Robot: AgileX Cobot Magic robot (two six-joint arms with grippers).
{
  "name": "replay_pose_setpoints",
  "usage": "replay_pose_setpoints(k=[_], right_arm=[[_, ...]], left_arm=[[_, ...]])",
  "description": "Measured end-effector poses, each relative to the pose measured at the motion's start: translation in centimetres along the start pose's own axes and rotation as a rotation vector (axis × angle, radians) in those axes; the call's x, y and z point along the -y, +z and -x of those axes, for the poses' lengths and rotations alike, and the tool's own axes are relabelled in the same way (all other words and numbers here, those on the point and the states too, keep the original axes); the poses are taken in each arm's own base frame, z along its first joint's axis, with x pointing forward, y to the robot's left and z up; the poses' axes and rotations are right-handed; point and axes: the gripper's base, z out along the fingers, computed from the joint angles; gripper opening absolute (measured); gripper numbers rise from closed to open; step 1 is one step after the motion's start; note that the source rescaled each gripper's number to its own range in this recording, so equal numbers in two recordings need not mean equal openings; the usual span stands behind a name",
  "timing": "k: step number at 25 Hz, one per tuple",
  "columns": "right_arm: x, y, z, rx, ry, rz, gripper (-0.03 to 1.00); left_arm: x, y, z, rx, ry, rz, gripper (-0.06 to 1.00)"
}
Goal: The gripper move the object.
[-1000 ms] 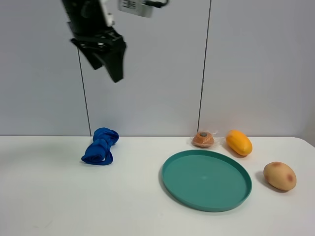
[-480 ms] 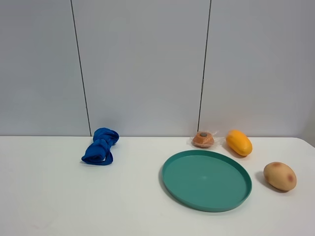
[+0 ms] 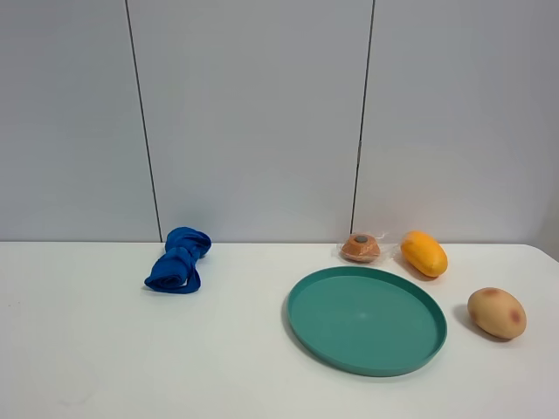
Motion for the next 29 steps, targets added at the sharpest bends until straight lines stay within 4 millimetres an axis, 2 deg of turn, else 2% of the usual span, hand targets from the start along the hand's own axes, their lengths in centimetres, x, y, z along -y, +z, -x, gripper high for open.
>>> replay_pose_setpoints(k=[4,16,29], right_arm=[[0.0,0.0,0.0,0.0,0.0,0.0,1.0],[0.0,0.0,0.0,0.0,0.0,0.0,1.0],[0.0,0.0,0.0,0.0,0.0,0.0,1.0]], left_arm=[[0.1,0.5,-1.6,0.057,-0.005,-0.005,0.58],[0.0,1.4,-1.4,0.127,-0.01,-0.004,0.58],[0.0,1.4,-1.3,0.141,-0.01,-0.004,0.58]])
